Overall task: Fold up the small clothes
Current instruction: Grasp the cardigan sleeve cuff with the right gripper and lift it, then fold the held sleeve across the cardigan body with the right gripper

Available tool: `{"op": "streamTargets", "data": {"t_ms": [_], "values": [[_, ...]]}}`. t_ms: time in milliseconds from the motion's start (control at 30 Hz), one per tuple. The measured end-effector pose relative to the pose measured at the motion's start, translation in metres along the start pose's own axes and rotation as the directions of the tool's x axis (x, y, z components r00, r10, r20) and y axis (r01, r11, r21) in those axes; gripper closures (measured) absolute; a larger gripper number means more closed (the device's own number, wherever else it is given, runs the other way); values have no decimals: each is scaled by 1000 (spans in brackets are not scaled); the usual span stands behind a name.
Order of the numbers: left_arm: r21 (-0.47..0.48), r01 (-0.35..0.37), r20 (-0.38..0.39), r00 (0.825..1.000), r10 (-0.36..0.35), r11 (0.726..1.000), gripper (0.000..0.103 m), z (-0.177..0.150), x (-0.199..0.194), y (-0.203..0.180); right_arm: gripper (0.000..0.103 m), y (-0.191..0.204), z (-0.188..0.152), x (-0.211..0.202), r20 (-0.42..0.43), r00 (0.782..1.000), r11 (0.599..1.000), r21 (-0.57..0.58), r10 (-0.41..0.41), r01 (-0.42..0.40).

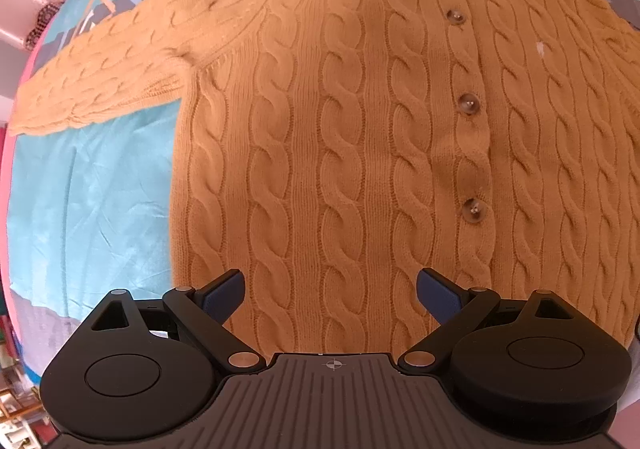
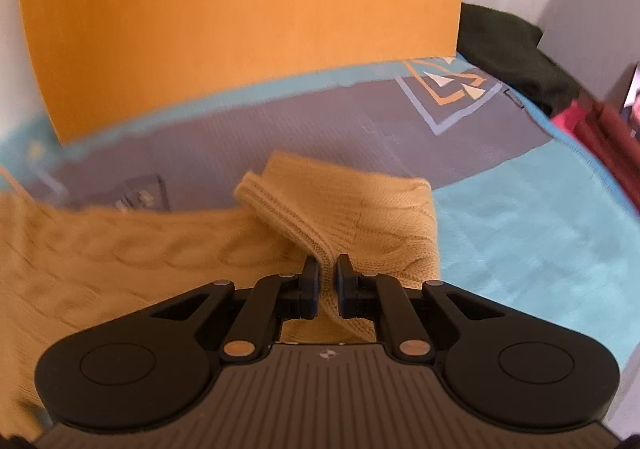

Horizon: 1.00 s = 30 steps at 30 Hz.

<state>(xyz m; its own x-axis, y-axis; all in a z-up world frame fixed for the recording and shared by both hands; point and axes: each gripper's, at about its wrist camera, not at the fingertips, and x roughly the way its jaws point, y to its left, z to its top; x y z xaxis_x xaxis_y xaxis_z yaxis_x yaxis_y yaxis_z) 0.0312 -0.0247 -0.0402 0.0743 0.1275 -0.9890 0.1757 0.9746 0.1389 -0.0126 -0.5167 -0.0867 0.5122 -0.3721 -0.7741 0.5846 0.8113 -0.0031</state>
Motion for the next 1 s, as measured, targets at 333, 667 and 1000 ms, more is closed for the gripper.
{"op": "streamTargets", "data": {"t_ms": [333, 667, 1000], "values": [[-35, 41, 30, 999, -40, 999, 0, -12, -2, 17, 93, 50, 29, -81, 99, 891, 871, 189, 442, -453], [-169, 50, 79, 996, -37, 984, 0, -47, -1, 78, 93, 226, 17, -119, -15, 661, 658, 105, 750, -745], [-329, 31, 80, 997, -5, 944, 0, -87, 9, 144, 81, 413, -60, -124, -263, 581, 603, 6, 770, -797]]}}
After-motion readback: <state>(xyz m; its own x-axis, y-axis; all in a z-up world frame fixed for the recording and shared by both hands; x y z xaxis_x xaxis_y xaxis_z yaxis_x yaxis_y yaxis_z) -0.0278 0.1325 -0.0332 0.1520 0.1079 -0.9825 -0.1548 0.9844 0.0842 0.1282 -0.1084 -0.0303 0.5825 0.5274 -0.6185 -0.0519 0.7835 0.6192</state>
